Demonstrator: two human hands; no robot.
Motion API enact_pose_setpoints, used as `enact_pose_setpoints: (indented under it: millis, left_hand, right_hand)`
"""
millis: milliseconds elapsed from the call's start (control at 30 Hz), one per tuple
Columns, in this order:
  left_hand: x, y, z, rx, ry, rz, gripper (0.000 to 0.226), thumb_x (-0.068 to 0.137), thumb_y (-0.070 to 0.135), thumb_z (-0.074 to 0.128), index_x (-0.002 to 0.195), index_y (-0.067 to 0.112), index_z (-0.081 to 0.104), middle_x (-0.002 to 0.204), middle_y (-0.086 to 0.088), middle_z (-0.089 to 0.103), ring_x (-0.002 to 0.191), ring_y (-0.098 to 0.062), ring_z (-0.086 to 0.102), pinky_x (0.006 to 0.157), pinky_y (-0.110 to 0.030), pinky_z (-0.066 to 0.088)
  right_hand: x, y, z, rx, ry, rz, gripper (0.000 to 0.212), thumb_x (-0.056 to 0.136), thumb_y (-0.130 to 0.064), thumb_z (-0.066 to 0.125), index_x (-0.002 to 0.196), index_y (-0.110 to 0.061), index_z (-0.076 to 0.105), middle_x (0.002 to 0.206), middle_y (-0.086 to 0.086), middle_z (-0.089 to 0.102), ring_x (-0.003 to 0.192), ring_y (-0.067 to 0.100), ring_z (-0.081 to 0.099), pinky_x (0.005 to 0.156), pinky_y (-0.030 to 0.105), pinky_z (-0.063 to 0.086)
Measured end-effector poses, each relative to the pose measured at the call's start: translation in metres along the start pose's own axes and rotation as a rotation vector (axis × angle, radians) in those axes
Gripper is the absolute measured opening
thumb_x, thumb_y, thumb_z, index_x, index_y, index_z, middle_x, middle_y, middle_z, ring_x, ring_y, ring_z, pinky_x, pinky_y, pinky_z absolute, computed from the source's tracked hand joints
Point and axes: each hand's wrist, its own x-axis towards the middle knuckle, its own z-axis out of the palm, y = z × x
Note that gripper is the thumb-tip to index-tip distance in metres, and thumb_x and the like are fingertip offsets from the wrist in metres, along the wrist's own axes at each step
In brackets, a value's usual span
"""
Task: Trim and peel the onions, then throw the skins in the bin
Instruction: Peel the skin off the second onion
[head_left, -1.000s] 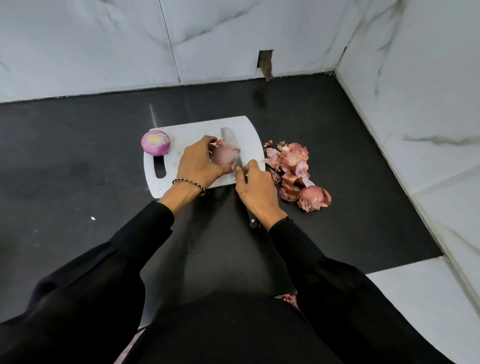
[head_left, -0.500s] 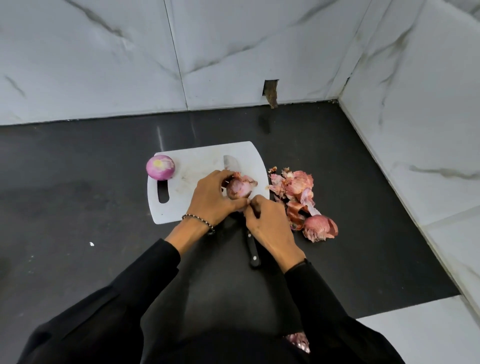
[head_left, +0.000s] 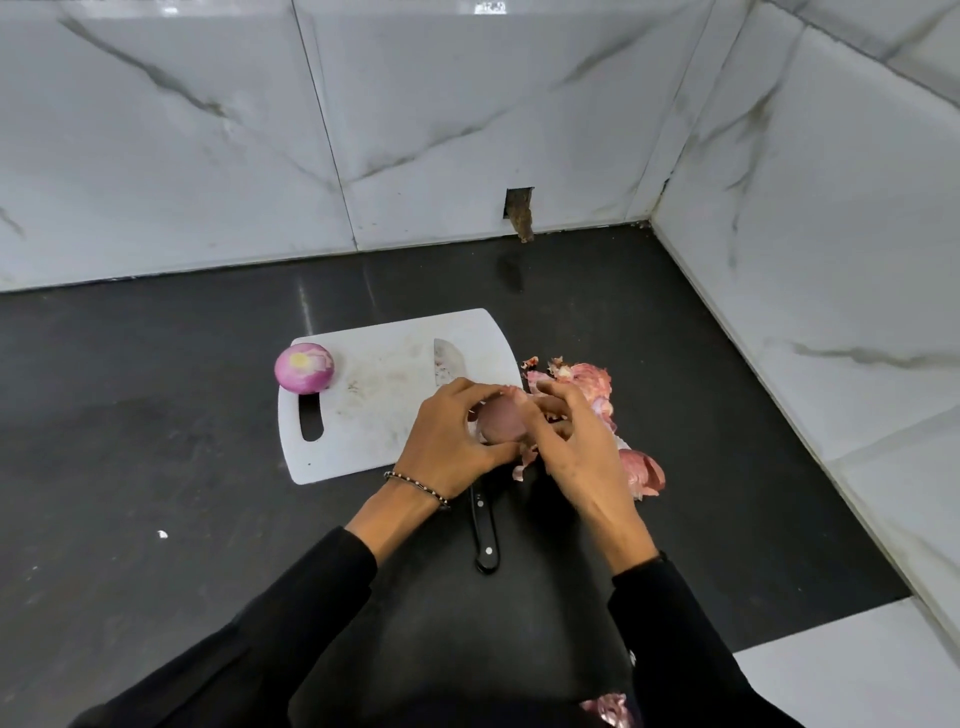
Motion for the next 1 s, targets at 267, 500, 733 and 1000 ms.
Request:
enact_pose_setpoints:
  millis: [267,500,733,1000]
  left_hand:
    - [0.002,0.008,0.013,0.083,-0.041,0.028,0.065,0.066,0.03,0.086,0.127,0.018,0.065,0.112,0.002,0.061,0.105,-0.013,0.053,0.091,-0.023,0.045]
    - [0.003,0.013,0.019,0.077,-0.074,0.041,0.068,0.065,0.03,0.087,0.128,0.02,0.063,0.113,0.004,0.059,0.104,-0.011,0.053,0.091,-0.022,0.044]
    - [-0.001,0.015,0.024,-0.131,-0.123,0.021,0.066,0.069,0.021,0.087,0.128,0.026,0.061,0.119,0.01,0.061,0.108,-0.002,0.057,0.093,-0.01,0.045]
    - [-0.005,0.016,0.027,-0.519,-0.122,-0.148,0.055,0.072,0.005,0.084,0.118,0.026,0.062,0.115,0.008,0.067,0.106,0.0,0.062,0.081,-0.016,0.052]
  right_hand:
    - [0.002,0.006,-0.013,0.062,0.131,-0.07,0.015,0.09,-0.037,0.076,0.101,-0.028,0.079,0.09,-0.018,0.076,0.085,0.001,0.07,0.076,0.024,0.055]
    - [0.003,0.014,-0.018,0.326,0.163,0.016,0.015,0.089,-0.028,0.078,0.097,-0.014,0.079,0.094,0.004,0.078,0.095,0.021,0.074,0.088,0.042,0.059]
    - [0.005,0.015,-0.028,0.578,0.171,0.192,0.022,0.09,-0.026,0.075,0.101,-0.007,0.075,0.09,0.013,0.074,0.089,0.028,0.069,0.101,0.054,0.052]
    - [0.001,0.016,-0.036,0.694,0.287,0.281,0.019,0.095,-0.021,0.07,0.103,-0.003,0.07,0.07,0.004,0.072,0.068,0.016,0.071,0.084,0.047,0.058]
